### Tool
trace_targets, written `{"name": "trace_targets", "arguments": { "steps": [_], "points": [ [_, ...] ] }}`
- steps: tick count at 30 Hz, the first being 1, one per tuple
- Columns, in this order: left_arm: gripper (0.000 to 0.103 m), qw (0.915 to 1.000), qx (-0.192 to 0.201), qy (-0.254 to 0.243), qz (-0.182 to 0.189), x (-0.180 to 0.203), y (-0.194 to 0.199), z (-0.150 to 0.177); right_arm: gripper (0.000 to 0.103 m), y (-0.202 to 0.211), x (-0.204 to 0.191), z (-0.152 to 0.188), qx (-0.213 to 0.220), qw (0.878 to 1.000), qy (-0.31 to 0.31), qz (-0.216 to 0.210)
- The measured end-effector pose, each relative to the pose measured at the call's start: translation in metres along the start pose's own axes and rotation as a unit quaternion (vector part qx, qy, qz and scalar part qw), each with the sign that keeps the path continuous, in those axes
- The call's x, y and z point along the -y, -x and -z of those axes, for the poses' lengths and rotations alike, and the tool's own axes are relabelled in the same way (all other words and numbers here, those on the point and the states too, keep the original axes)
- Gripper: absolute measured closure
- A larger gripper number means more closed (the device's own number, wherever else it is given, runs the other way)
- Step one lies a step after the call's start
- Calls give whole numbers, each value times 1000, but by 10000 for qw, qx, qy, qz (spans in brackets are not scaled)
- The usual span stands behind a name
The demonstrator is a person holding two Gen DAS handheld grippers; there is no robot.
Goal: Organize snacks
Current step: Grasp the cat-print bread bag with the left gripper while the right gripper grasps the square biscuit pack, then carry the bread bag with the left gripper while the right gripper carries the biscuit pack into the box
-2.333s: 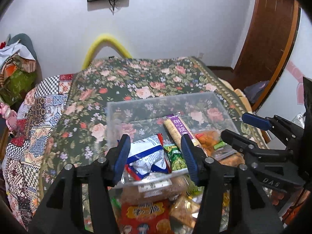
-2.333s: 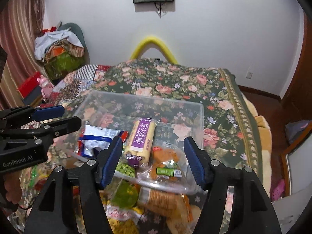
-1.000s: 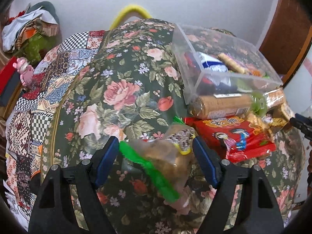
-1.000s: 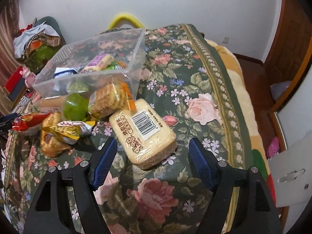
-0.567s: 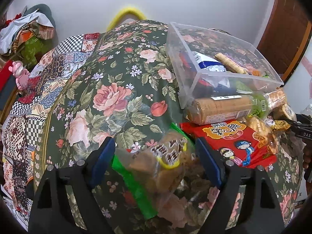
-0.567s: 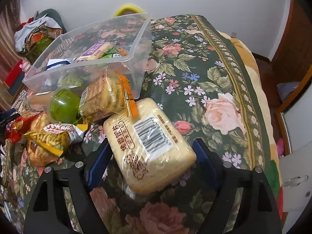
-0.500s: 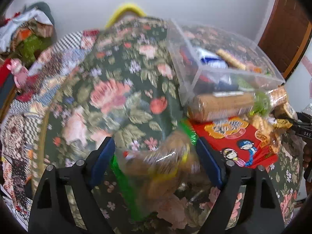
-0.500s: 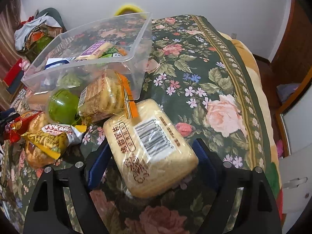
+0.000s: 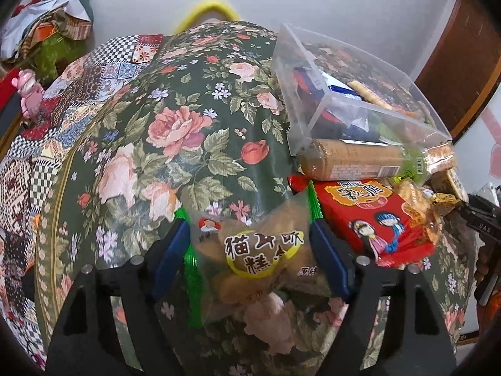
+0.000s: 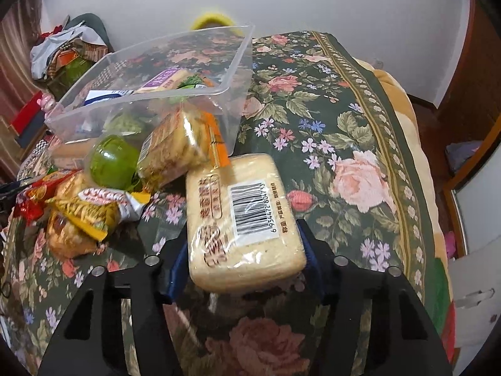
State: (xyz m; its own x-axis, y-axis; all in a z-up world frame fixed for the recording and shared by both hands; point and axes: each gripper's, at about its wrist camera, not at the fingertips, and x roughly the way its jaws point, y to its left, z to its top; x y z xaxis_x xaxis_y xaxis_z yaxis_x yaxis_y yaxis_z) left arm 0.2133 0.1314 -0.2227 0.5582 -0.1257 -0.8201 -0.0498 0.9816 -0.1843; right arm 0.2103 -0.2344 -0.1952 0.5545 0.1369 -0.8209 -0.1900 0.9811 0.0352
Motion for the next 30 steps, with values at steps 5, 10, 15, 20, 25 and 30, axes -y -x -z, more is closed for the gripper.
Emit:
{"name": "trace_targets", "arguments": {
  "steps": [5, 10, 15, 20, 25, 30],
  "points": [
    [33, 9999, 27, -43, -90, 5, 11, 6, 48, 9, -1, 10, 49, 9999, -70, -60],
    [36, 9997, 69, -157, -199, 10, 22, 7, 50, 20, -2, 16, 122, 9998, -122, -79],
    [37, 9994, 175, -96, -282, 8, 34, 2, 50, 34, 2, 19, 218, 9995, -217, -92],
    [37, 9989, 344, -117, -307, 11, 48, -5, 51, 52, 4, 22, 380, 9990, -223, -44],
    [37, 9977, 566, -210, -301, 20, 65, -14, 51, 67, 4, 19, 542, 9983, -210, -12],
    [37, 9959, 796, -362, -212, 36, 84, -24, 51, 85, 3, 10, 780, 9968, -170, -33]
  ]
}}
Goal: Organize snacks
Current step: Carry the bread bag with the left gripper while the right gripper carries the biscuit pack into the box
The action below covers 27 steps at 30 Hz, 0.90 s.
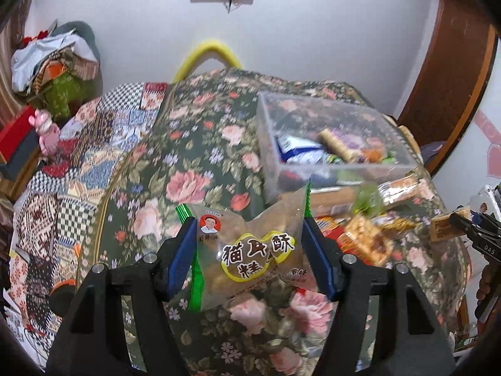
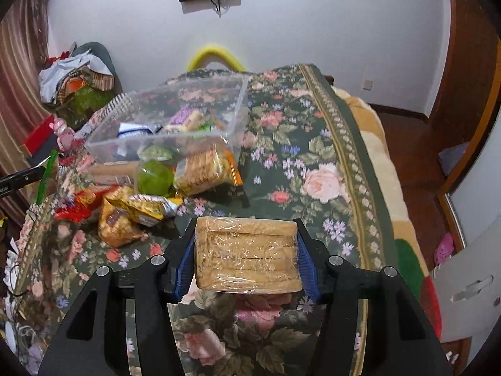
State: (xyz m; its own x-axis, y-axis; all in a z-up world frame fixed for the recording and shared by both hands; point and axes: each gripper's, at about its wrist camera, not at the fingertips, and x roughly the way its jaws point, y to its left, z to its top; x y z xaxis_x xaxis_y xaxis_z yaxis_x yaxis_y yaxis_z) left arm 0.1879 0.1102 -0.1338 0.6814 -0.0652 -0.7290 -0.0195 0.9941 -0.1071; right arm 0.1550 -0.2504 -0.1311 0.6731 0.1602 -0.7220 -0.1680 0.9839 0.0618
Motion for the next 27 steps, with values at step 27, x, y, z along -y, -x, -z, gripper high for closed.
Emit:
{"name": "trace_targets", "arguments": {
  "steps": [27],
  "points": [
    [37, 9959, 494, -576, 489, 76, -15, -83, 51, -7, -34, -85, 890, 9949, 396, -254]
  ]
}}
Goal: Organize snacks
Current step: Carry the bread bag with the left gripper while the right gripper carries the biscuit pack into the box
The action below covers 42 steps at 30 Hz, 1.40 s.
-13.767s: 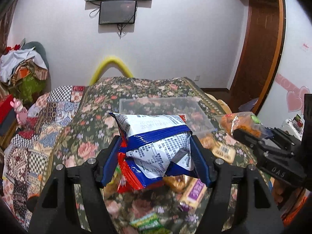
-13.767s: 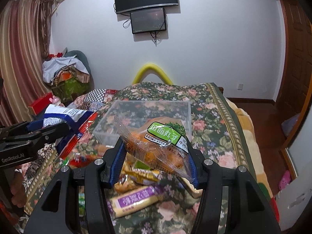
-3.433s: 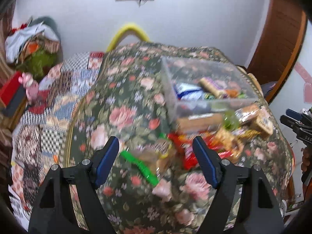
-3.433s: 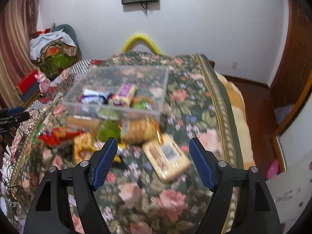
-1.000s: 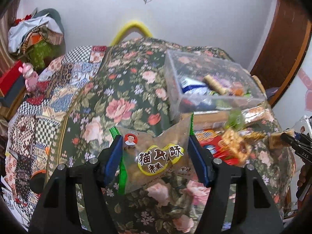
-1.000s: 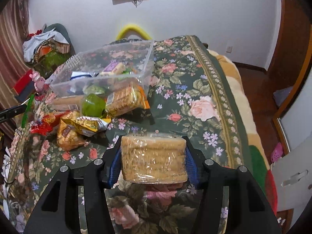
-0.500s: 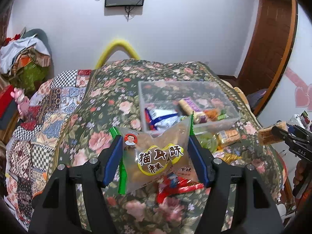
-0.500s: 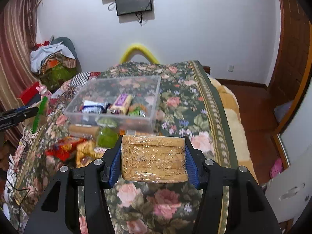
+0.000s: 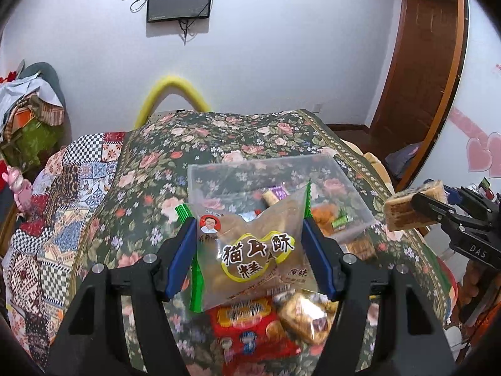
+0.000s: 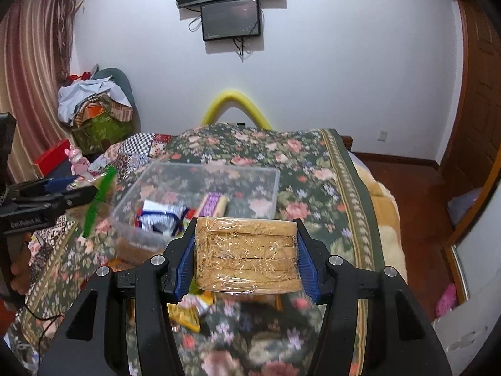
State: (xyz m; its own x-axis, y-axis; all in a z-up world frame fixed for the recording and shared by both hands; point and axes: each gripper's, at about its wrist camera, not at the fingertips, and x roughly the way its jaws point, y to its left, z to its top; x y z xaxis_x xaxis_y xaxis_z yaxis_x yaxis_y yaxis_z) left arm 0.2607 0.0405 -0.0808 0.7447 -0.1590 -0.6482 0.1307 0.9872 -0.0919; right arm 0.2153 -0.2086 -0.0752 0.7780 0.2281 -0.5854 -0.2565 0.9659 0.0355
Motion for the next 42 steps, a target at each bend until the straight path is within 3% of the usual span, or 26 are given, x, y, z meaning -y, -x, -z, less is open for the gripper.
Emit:
{"name": "trace_targets", "arguments": {
  "steps": [16, 30, 38, 42],
  "points": [
    [37, 9998, -122, 26, -127, 0, -75, -38, 51, -71, -5, -28, -145, 9998, -39, -165],
    [36, 9959, -786, 172, -414, -11, -156, -48, 51, -131, -5, -33, -667, 9977, 146, -51],
    [36, 9940, -936, 160, -544, -11, -169, -45, 51, -149, 0, -30, -928, 9956, 71, -85],
    [36, 9952, -798, 94, -554, -8, -163, -45, 51, -154, 2, -27, -1021, 9947, 51, -81]
  ]
}}
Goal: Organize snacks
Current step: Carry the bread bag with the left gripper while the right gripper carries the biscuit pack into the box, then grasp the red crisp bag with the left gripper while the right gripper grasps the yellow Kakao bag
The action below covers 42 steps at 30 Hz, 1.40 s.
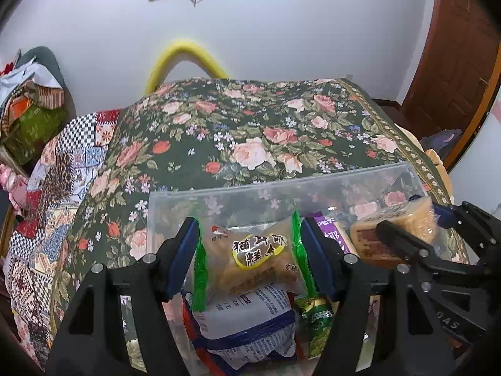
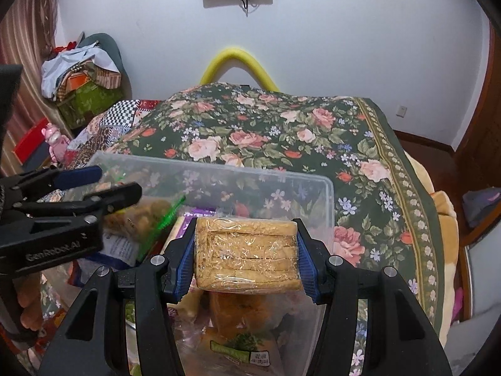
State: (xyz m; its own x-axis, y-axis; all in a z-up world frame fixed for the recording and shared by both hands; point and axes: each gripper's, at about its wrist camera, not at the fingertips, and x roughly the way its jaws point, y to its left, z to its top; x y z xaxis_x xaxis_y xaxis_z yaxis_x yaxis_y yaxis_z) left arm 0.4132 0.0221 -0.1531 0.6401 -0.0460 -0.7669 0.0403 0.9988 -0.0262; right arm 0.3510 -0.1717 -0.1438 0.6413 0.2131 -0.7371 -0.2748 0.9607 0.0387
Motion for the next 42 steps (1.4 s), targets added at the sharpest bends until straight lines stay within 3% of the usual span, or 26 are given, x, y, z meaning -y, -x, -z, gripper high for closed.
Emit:
{"name": "trace_targets", "arguments": {
  "steps": [5, 10, 18, 26, 34, 39, 42],
  "points": [
    [36, 9999, 14, -131, 40, 4, 10, 2, 50, 3, 3, 2, -48, 9999, -85, -59],
    [36, 9998, 50, -117, 137, 3, 31, 8, 34, 21, 4, 7, 17, 9998, -170, -121],
    [27, 9990, 299, -296, 119, 2, 79, 25, 31, 59, -1, 23, 218, 9996, -45, -153],
    [18, 9988, 276, -256, 305, -3, 111, 57, 29, 90, -13, 46, 288, 9991, 7, -325],
    [17, 9992, 100, -284, 260, -8, 122, 98, 29, 81, -44, 77, -9, 9986, 257, -466],
    [16, 9991, -137, -67, 387, -15, 116, 120, 29, 64, -53, 93, -361, 9969, 143, -688],
    [16, 9984, -275, 86, 479, -18, 109, 132, 30, 61, -56, 102, -443, 9969, 221, -611]
  ]
}}
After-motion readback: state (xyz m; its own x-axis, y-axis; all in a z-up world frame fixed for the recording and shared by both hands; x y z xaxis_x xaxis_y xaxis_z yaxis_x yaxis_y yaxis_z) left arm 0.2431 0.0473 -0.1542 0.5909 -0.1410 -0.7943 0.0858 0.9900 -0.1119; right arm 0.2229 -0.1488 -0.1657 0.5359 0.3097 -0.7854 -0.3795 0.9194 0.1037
